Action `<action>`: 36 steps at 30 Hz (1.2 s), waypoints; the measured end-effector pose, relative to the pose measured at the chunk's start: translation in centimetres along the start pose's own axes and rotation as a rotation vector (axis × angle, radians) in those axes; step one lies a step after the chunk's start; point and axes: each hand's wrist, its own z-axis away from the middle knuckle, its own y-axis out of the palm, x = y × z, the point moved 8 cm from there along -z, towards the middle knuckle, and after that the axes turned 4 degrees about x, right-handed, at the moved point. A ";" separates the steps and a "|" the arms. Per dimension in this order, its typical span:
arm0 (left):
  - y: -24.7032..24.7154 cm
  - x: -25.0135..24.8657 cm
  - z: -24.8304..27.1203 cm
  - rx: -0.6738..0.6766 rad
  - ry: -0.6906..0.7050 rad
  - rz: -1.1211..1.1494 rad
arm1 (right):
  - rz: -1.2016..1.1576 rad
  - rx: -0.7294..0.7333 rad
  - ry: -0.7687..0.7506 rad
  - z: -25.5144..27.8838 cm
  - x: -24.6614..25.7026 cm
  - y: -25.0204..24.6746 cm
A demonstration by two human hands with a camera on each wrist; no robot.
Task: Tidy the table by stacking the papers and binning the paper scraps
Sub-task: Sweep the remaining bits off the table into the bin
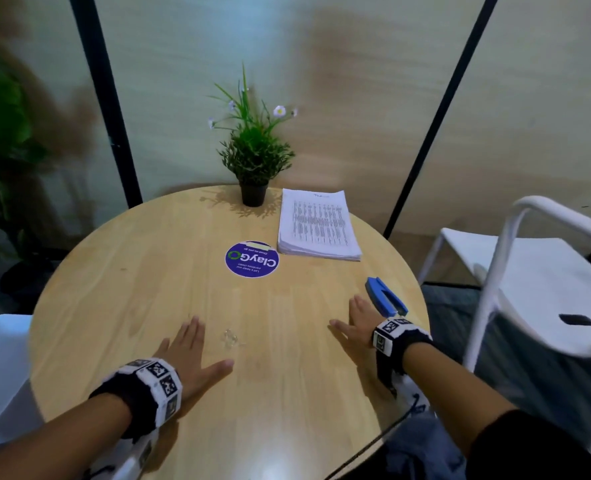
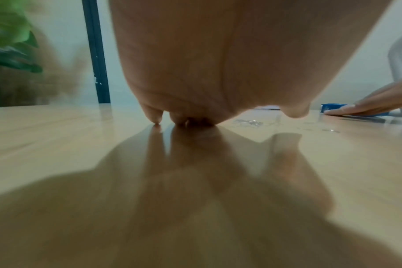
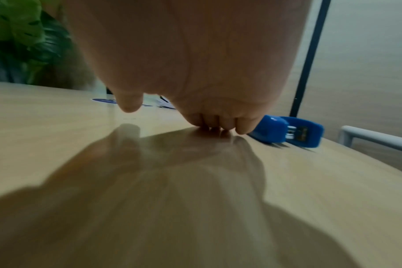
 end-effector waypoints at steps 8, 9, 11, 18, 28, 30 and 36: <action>-0.3 -5.4 0.1 0.015 0.149 -0.052 | 0.054 -0.006 -0.362 3.2 8.7 2.3; -0.2 -6.1 -0.1 0.024 0.159 -0.047 | 0.068 0.015 -0.393 3.9 9.9 2.6; 0.0 -7.4 0.0 0.046 0.186 -0.050 | 0.070 0.085 -0.438 4.7 11.9 3.2; -2.4 -7.9 0.5 -0.009 0.265 0.100 | -0.394 -0.037 -0.438 5.8 8.0 -3.2; -1.6 -7.3 5.2 0.282 0.191 1.019 | -0.474 0.150 0.095 7.0 -8.5 -1.0; 1.6 -8.4 6.6 0.489 0.105 1.101 | -0.416 0.285 0.150 7.6 -7.9 1.0; 5.7 -8.9 5.4 0.575 -0.030 1.105 | -0.307 0.276 0.097 6.3 -2.6 1.4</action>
